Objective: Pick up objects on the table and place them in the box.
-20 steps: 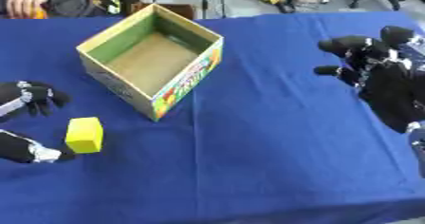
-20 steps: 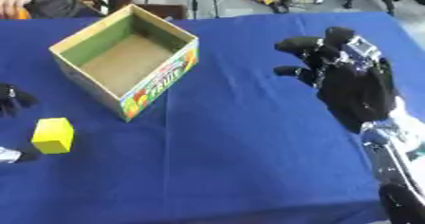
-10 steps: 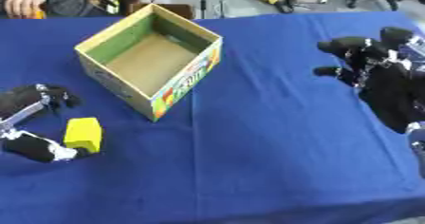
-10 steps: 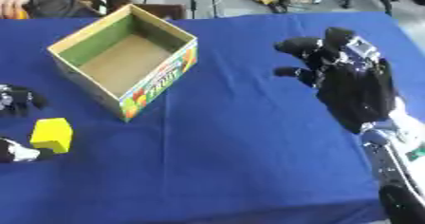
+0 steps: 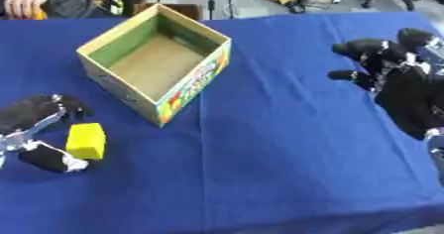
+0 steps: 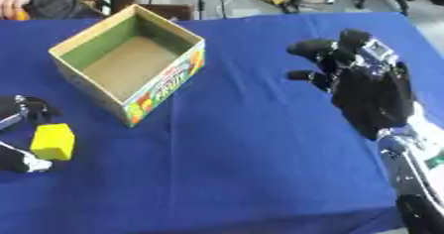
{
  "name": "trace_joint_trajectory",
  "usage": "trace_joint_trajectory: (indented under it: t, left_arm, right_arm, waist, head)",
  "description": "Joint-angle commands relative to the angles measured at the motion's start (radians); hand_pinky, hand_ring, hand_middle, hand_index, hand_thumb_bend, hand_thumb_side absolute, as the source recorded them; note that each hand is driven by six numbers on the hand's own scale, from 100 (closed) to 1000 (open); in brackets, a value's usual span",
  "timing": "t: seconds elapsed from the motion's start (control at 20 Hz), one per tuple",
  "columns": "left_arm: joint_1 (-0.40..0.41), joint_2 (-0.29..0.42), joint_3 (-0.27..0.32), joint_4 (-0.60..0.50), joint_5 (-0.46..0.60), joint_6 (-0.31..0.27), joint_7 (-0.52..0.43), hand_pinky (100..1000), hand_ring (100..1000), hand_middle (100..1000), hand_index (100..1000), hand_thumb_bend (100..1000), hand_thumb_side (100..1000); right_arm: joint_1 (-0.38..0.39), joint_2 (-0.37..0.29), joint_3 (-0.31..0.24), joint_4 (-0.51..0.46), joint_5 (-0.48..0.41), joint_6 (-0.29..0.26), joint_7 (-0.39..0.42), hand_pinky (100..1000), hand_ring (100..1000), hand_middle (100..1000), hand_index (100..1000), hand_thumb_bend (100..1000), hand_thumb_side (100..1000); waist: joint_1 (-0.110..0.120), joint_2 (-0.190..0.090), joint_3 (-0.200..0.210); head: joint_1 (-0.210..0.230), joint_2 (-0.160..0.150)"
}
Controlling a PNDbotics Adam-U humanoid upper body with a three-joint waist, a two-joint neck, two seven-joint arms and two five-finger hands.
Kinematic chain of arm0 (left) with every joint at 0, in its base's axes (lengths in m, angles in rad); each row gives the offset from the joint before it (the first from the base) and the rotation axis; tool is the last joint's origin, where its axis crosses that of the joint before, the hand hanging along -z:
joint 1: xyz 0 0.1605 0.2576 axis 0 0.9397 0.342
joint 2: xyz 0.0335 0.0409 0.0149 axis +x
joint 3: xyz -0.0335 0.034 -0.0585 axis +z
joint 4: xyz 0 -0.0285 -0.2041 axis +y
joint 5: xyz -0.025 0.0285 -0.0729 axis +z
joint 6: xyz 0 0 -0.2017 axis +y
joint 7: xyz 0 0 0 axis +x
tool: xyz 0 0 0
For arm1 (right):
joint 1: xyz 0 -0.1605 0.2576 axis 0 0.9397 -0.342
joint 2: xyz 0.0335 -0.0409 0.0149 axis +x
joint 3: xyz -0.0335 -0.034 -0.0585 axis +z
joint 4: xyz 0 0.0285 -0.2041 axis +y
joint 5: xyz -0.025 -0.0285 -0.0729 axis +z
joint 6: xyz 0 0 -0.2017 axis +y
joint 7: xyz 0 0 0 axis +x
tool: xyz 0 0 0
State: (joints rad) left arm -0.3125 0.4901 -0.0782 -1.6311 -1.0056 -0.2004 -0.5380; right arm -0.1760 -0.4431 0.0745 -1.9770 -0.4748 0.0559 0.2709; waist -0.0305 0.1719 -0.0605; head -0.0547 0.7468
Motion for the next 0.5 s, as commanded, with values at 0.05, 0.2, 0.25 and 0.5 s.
trace_joint_trajectory:
  t: [0.05, 0.2, 0.25, 0.5]
  left_arm:
    - [-0.017, 0.007, -0.002, 0.01, -0.051, -0.016, -0.006, 545, 579, 612, 799, 657, 399]
    - [-0.019, 0.0, -0.003, 0.025, -0.096, -0.025, 0.001, 527, 563, 598, 786, 614, 342]
    - [-0.019, -0.002, -0.004, 0.03, -0.108, -0.027, 0.005, 517, 553, 589, 779, 591, 316]
    - [-0.021, -0.005, -0.002, 0.046, -0.132, -0.03, 0.021, 477, 517, 554, 758, 533, 253]
  right_arm:
    - [-0.006, -0.017, -0.005, -0.023, 0.005, -0.001, 0.004, 819, 1000, 787, 792, 100, 1000]
    - [-0.006, -0.016, -0.005, -0.023, 0.006, -0.001, 0.004, 819, 1000, 787, 792, 100, 1000]
    - [-0.006, -0.016, -0.005, -0.023, 0.006, -0.001, 0.004, 819, 1000, 787, 792, 100, 1000]
    - [-0.005, -0.016, -0.005, -0.023, 0.006, -0.002, 0.004, 819, 1000, 787, 792, 100, 1000]
  waist:
    - [0.001, -0.013, -0.001]
    - [0.001, -0.013, -0.003]
    - [0.001, -0.013, -0.003]
    - [0.0, -0.013, -0.003]
  head:
    - [0.0, 0.007]
    - [-0.001, 0.007]
    - [-0.001, 0.007]
    - [-0.002, 0.008]
